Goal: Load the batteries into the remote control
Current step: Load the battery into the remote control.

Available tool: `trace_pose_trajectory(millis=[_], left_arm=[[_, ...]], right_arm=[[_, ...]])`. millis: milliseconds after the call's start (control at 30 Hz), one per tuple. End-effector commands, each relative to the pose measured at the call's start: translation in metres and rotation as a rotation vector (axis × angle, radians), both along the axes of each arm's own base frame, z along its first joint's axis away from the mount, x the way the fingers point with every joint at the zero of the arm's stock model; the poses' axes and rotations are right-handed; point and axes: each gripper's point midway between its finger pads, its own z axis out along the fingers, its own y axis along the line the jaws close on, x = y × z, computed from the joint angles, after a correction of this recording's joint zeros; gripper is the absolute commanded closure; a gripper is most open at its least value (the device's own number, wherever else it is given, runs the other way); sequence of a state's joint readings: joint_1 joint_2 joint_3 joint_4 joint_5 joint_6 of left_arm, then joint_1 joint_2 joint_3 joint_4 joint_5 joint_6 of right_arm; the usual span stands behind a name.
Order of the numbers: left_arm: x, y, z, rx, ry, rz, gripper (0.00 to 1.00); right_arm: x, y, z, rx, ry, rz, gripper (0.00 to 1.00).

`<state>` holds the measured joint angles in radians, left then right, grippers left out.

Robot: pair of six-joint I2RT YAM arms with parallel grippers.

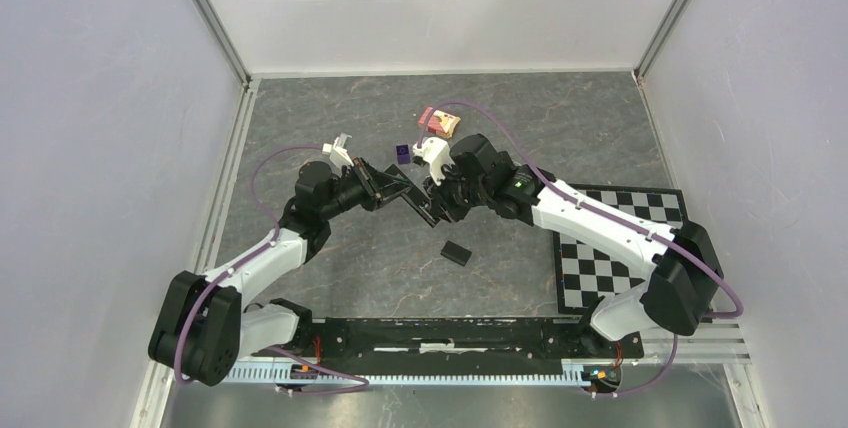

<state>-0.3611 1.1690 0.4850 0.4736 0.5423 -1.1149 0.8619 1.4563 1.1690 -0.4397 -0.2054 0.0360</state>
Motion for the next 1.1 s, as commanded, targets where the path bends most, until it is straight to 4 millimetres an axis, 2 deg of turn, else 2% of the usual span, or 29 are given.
trace_pose_trajectory(millis=[0, 200, 267, 333, 600, 733, 900, 1067], left_arm=[[0.006, -0.006, 0.041, -0.089, -0.089, -0.015, 0.98], [0.005, -0.005, 0.041, -0.091, -0.086, -0.013, 0.98], [0.005, -0.004, 0.042, -0.094, -0.091, -0.012, 0.98], [0.006, -0.004, 0.042, -0.093, -0.096, -0.012, 0.98], [0.005, -0.005, 0.050, -0.146, -0.100, -0.025, 0.98], [0.006, -0.001, 0.056, -0.199, -0.071, -0.011, 0.98], [0.012, 0.008, 0.066, -0.279, -0.020, 0.054, 0.98], [0.016, 0.014, 0.083, -0.372, 0.006, 0.085, 0.98]], right_arm=[[-0.008, 0.011, 0.013, 0.049, 0.018, 0.045, 0.73], [-0.002, 0.009, 0.029, 0.090, -0.003, -0.003, 0.67], [0.000, 0.010, 0.040, 0.121, -0.008, -0.027, 0.60], [0.006, 0.010, 0.053, 0.154, -0.025, -0.065, 0.46], [0.023, 0.005, 0.090, 0.304, -0.079, -0.229, 0.22], [0.029, -0.007, 0.106, 0.508, -0.050, -0.374, 0.15], [0.022, -0.020, 0.137, 0.935, 0.050, -0.489, 0.11], [0.023, -0.033, 0.139, 1.028, 0.079, -0.566, 0.06]])
